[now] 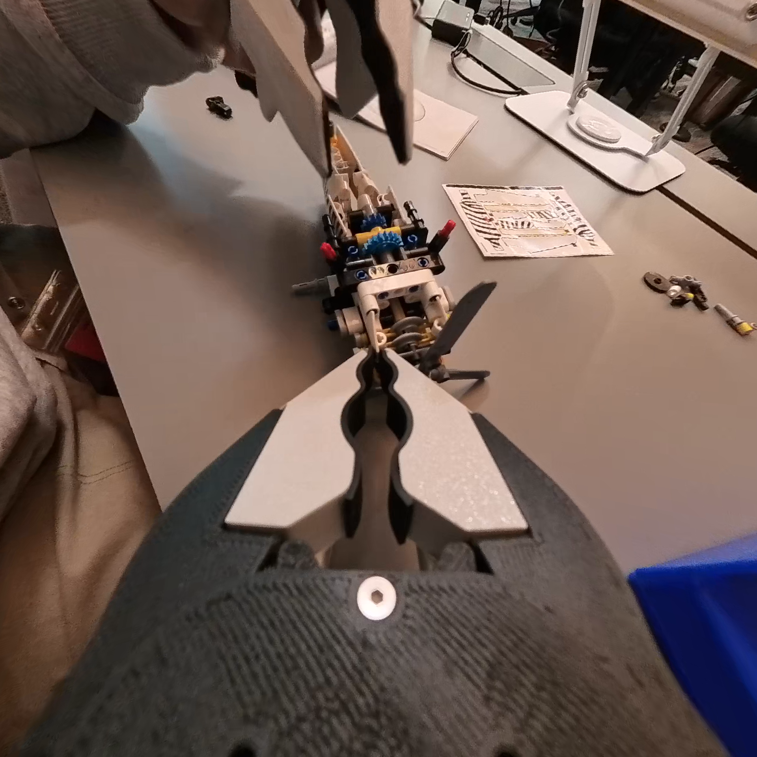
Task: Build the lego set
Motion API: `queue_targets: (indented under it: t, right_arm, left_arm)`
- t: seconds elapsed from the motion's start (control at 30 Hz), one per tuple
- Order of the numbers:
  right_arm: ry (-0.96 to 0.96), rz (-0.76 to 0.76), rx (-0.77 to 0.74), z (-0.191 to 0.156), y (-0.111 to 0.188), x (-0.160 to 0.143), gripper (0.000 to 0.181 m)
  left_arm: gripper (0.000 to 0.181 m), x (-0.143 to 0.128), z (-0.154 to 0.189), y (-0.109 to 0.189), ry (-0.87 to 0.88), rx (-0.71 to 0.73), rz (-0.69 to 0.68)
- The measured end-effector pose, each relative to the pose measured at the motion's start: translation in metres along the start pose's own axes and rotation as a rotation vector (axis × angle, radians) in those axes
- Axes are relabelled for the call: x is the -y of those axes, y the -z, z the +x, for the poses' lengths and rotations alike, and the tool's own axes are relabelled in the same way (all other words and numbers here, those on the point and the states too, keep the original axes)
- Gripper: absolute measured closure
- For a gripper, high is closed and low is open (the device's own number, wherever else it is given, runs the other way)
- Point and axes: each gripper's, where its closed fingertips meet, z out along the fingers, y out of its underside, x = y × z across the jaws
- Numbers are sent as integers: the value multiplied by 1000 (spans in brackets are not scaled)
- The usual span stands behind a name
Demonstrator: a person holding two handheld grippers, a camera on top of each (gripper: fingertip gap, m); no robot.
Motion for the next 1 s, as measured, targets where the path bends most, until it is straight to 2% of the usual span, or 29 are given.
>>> queue_targets:
  t: [0.07,0.17,0.23,0.4,0.57,0.67,0.83,1.0]
  right_arm:
    - [0,3,2,0,0,0,181]
    - [-21,61,39,-2,7,7,169]
    - [-37,141,70,-4,16,16,164]
    - [-140,357,93,8,44,35,165]
    - [-221,537,41,29,65,47,164]
    - [-203,562,-32,35,69,48,164]
    - [-117,504,-162,37,62,45,162]
    - [-92,471,-238,43,58,43,149]
  left_arm:
    - [142,6,-3,5,28,-3,50]
    - [140,14,-13,15,83,7,134]
    - [140,16,-23,24,118,24,185]
    - [142,15,-43,38,196,60,275]
    - [143,16,-61,55,236,139,356]
    - [141,18,-69,71,259,189,425]
    - [140,20,-78,100,297,259,555]
    - [139,18,-75,97,319,246,597]
